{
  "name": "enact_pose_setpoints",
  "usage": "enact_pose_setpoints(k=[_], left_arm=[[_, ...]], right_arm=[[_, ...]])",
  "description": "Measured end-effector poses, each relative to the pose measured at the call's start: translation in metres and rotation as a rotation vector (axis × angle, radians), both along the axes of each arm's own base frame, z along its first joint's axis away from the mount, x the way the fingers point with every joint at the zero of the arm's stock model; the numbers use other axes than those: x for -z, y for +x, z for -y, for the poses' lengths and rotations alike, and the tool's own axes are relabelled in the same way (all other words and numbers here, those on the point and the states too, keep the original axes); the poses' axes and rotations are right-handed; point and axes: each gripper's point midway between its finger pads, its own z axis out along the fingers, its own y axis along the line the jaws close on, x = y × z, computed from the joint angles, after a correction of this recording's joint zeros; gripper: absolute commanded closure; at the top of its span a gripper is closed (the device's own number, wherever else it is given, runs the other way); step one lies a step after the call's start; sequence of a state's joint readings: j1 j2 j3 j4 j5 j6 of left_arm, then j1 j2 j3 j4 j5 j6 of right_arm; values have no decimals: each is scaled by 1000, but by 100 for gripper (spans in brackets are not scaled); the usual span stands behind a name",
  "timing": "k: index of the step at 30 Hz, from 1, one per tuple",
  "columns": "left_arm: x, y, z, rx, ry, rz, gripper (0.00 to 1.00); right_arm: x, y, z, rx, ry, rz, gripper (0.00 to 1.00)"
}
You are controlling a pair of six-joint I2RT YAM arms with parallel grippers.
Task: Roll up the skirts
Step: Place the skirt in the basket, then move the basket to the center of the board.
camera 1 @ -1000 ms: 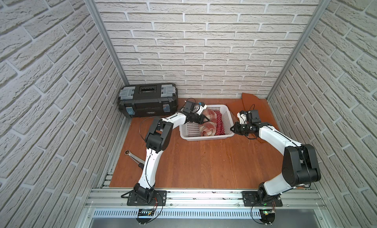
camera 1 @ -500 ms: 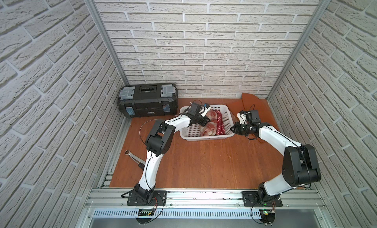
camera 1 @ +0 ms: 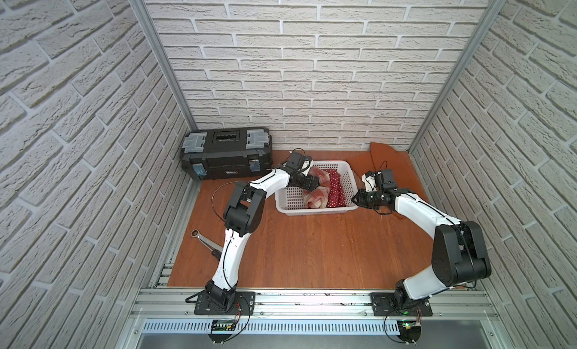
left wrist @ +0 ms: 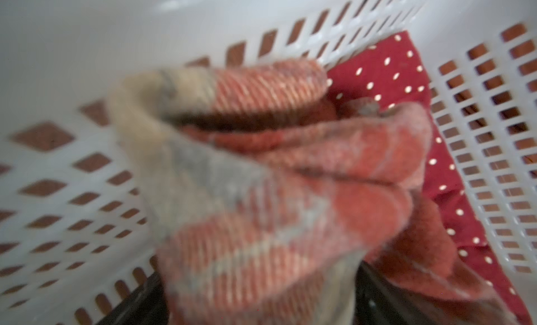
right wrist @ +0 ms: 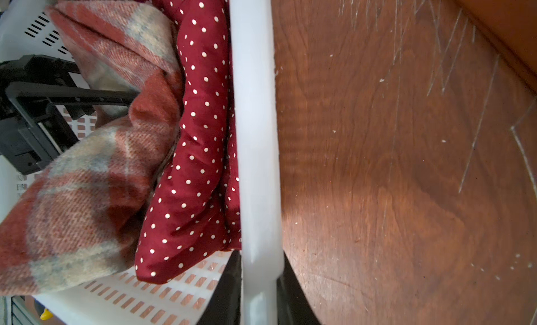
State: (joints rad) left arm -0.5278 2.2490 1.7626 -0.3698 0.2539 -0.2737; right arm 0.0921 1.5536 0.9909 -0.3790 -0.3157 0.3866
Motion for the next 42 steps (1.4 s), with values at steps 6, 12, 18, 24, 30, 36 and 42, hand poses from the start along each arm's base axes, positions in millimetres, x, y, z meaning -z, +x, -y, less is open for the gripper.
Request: enact_pose_setpoints(k=[6,12,18,24,30,36,42], left_arm=[[-13,-11,-4,-14,81,8,2],[-41,-15,-8,-18,126,33,2],[-82,-13,-12,-24,137,95,2],[-112,-30,-25,-58,154,136,2],[-155,-113,-32,-55,112,220,2],[-167,-160,-64,-105,51,245,2],[-148,-175,-87,-150,65,223,1]], right_arm=[[1,-2,0,-2,-2,-10,78],[2,-3,0,-2,-4,-15,78],[2,-4,-1,10,8,-21,97],[2,-4,-2,24,9,-27,98],[3,-7,5,130,9,-2,98],[1,2,15,225,1,34,98],[-2,63,9,222,-6,44,98]])
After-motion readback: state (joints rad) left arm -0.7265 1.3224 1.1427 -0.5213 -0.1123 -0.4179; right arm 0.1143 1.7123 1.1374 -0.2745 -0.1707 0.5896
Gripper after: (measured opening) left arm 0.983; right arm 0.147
